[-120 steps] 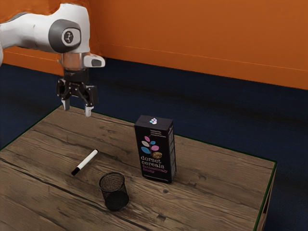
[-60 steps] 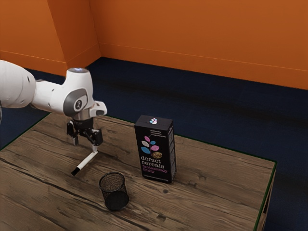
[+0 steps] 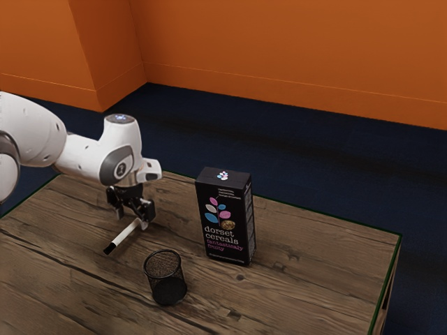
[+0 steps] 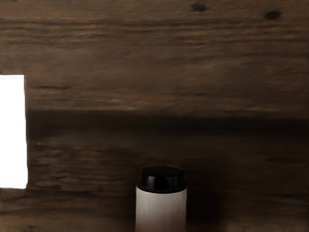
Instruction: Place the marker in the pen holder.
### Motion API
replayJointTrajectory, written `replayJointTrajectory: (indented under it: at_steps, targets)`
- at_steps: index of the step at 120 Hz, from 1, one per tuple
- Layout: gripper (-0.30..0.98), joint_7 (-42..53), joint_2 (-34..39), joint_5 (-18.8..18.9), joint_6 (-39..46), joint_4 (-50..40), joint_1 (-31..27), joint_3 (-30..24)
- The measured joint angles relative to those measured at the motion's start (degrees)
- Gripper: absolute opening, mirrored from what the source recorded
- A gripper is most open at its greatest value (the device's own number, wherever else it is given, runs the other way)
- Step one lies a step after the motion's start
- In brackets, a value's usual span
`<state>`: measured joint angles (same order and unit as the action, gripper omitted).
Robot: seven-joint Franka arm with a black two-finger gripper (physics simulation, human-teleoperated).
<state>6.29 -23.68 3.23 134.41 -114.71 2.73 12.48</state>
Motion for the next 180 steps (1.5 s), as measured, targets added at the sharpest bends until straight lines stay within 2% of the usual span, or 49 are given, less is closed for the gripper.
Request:
replayJointTrajectory:
  at_steps: [23,41,71,96,112,135,143,164,180]
  targets:
    - [0.33,0.59,-0.21,-0.03,0.85,-0.01,-0.08,-0.02]
    - [0.17,0.84,-0.19,-0.22,1.02,-0.01,-0.09,-0.01]
    - [0.01,1.14,-0.18,-0.18,1.33,-0.01,-0.08,0.0]
    - [-0.04,0.72,1.45,0.22,2.62,-0.72,0.08,-0.01]
    - [-0.05,0.31,9.72,0.37,4.67,-1.87,0.09,-2.35]
    - [-0.05,-0.3,35.95,0.56,9.83,-18.4,0.41,-9.04]
    - [-0.06,-0.47,42.97,0.47,10.81,-23.79,0.2,-10.8]
    - [-0.05,-0.86,51.5,-0.65,12.26,-30.15,0.15,-15.32]
    - [-0.06,-1.05,54.9,-3.57,12.78,-33.26,0.15,-19.79]
